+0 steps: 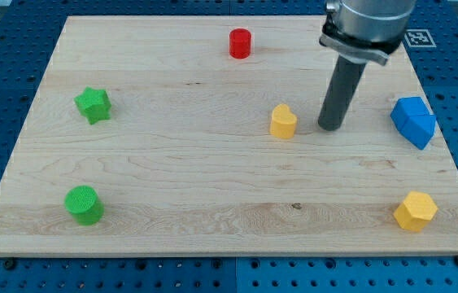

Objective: Move arm to the top of the yellow heart

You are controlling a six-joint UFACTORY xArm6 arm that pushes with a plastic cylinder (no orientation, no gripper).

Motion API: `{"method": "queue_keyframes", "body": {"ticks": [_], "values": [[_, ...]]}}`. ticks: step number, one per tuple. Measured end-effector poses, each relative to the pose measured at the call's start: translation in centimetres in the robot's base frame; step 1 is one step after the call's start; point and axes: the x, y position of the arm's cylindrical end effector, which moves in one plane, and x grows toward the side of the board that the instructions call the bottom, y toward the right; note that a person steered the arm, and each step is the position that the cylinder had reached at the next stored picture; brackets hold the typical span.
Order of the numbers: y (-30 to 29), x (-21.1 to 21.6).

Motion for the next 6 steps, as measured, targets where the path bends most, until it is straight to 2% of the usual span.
{"method": "queue_keyframes", "body": {"ticks": [1, 2, 4, 5, 6], "values": [[-2.5, -1.7], [-4.5, -0.8], [-1.6, 9.7], [-0.9, 7.0], [-1.4, 2.3]]}}
